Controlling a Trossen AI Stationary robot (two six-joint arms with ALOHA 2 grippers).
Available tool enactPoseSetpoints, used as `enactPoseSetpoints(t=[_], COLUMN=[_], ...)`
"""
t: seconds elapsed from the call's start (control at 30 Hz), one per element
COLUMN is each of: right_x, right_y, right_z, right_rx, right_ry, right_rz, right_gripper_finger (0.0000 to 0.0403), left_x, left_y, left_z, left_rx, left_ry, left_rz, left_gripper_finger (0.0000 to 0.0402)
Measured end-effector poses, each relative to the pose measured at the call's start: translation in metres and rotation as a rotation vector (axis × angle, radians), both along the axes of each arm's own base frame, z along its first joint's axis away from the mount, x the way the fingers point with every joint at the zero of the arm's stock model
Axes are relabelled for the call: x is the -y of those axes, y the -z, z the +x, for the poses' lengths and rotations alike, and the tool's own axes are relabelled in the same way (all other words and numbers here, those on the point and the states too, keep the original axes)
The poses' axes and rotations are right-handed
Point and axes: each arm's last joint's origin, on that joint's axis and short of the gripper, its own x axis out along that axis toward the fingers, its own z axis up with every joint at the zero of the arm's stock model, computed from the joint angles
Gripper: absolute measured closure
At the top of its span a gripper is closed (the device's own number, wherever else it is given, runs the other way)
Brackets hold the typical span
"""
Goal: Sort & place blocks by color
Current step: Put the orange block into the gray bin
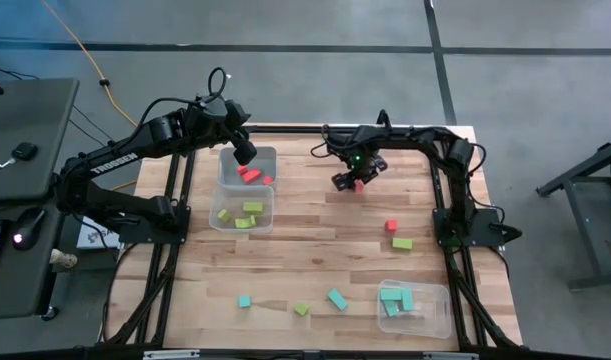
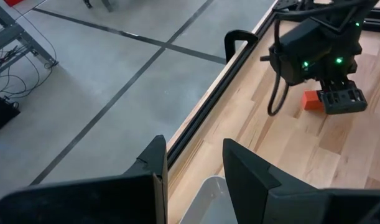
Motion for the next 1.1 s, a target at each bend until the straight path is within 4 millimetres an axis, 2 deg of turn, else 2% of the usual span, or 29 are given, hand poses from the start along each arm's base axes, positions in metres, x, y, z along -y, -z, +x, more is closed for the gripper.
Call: enactPoseSetpoints(t=[0.2, 0.4, 0.63, 0.87, 1.1], right_x=[-0.007, -0.008, -0.01, -0.025, -0.045], right_y=[0.006, 0.005, 0.0, -0.032, -0.087], right_z=[0.001, 0.003, 0.009, 0.039, 0.076], right_rx=[-0.008, 0.005, 0.027, 0.128, 0.298], right_ry=[0.001, -0.002, -0.021, -0.069, -0.112], right_rz=[-0.018, -0.026, -0.034, -0.075, -0.206], right_gripper_finger=[0.0204, 0.0292, 0.0295, 0.0295, 0.0295], left_x=[0.0, 0.0, 0.0, 0.0, 0.0], left_y=[0.0, 0.0, 0.0, 0.0, 0.0], left_z=[0.0, 0.0, 0.0, 0.0, 0.0], left_rx=[0.0, 0.0, 0.002, 0.041, 0.041], left_ry=[0.0, 0.0, -0.001, -0.032, -0.032], left_rz=[0.0, 0.0, -0.001, -0.032, -0.032], left_gripper_finger=[0.0316, 0.0316, 0.0316, 0.0316, 0.0316])
